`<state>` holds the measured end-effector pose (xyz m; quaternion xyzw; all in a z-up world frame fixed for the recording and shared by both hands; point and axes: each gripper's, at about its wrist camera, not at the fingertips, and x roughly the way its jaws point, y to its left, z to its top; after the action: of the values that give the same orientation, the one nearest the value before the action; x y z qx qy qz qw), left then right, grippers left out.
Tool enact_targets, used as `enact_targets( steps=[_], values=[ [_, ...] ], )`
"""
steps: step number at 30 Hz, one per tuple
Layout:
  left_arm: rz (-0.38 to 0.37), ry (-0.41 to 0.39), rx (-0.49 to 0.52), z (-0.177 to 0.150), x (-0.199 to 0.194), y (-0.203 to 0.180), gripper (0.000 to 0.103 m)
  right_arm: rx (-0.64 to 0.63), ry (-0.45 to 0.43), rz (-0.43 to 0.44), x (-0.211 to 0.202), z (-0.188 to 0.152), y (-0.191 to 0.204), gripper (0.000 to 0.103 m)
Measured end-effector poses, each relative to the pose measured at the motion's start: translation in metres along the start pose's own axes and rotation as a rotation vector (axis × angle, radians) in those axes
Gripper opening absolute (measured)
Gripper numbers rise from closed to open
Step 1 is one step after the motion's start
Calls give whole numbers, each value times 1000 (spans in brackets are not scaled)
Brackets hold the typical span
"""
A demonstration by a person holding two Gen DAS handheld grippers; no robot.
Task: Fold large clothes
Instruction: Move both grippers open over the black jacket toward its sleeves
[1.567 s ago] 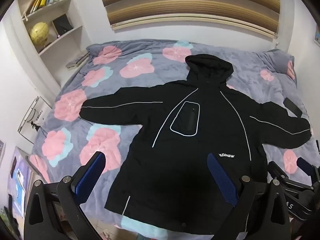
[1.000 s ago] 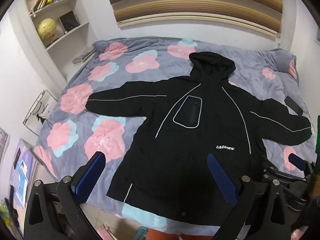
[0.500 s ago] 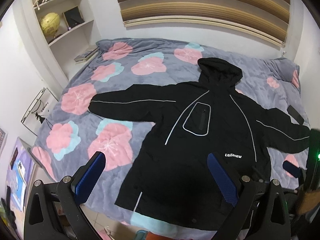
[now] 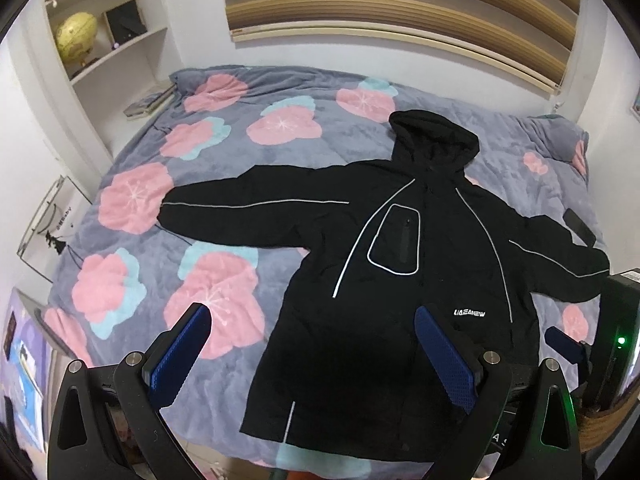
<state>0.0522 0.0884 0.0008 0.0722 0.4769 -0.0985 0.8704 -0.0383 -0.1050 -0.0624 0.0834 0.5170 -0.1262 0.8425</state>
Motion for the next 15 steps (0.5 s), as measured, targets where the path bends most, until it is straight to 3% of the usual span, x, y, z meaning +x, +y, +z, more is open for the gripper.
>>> enact_targets(
  steps=[15],
  values=[
    [-53,11,11,18,33,50,101,13,27,-9,20,11,54,99]
  ],
)
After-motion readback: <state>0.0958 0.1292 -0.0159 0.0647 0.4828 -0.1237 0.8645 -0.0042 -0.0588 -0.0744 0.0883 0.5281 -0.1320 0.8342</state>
